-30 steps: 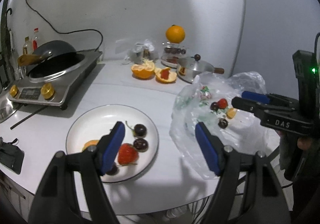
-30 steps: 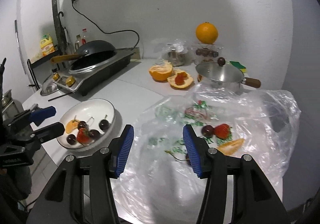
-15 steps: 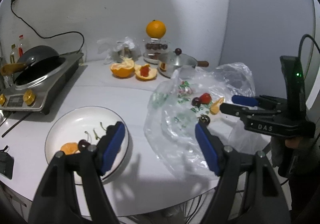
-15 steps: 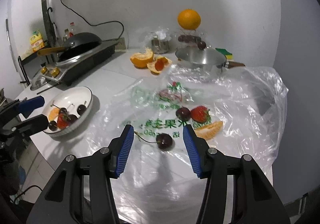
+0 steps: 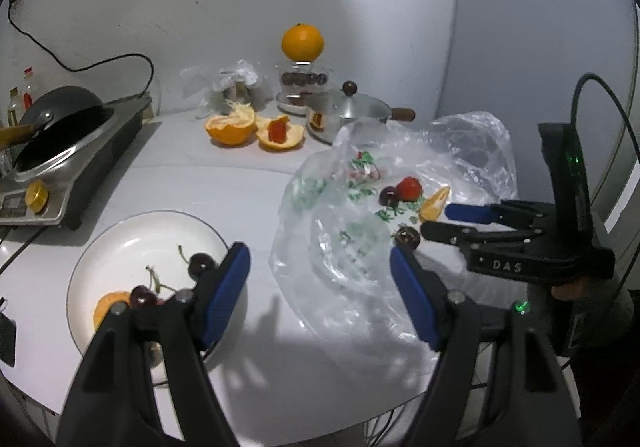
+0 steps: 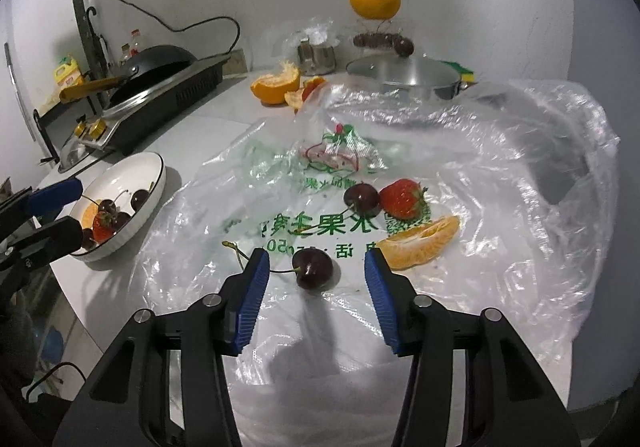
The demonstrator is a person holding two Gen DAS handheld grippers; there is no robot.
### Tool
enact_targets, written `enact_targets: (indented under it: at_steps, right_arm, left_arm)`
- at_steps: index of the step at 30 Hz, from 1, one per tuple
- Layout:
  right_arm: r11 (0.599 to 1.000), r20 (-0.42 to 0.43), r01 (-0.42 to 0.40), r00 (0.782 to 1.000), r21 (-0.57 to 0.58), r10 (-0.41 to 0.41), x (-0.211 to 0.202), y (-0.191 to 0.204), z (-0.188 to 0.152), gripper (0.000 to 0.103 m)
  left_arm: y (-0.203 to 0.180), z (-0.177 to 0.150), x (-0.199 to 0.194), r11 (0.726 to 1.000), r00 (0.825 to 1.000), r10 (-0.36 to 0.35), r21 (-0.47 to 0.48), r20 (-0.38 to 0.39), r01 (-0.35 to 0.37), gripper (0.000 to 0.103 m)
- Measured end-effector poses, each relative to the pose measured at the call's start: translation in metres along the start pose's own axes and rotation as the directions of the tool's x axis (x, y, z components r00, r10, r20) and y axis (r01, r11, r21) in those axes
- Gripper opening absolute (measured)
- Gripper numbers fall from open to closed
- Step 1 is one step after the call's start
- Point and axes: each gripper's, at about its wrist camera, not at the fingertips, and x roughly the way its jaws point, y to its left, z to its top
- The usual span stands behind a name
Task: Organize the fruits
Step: 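Lower the right gripper onto a stemmed dark cherry and close it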
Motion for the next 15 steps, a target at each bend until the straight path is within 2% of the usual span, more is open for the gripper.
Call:
enact_targets:
  at_steps: [5,15]
  right_arm:
    - [0.999,-0.031,-0.016,0.999,-0.044,0.015,0.005,0.000,-0.003,0.043]
    - [0.992,-0.077,-0.005,0.997,-0.122,-0.005,0.025,0.014,-0.002,0.039]
  left_arm:
    - [0.001,0.001,0.010,1.000,1.000,-0.011,-0.004,-0.010,0.011,0.074]
    - [0.000,0.001,0.022,1.000,0.999,-0.026,-0.008,-0.028,0.026,0.074]
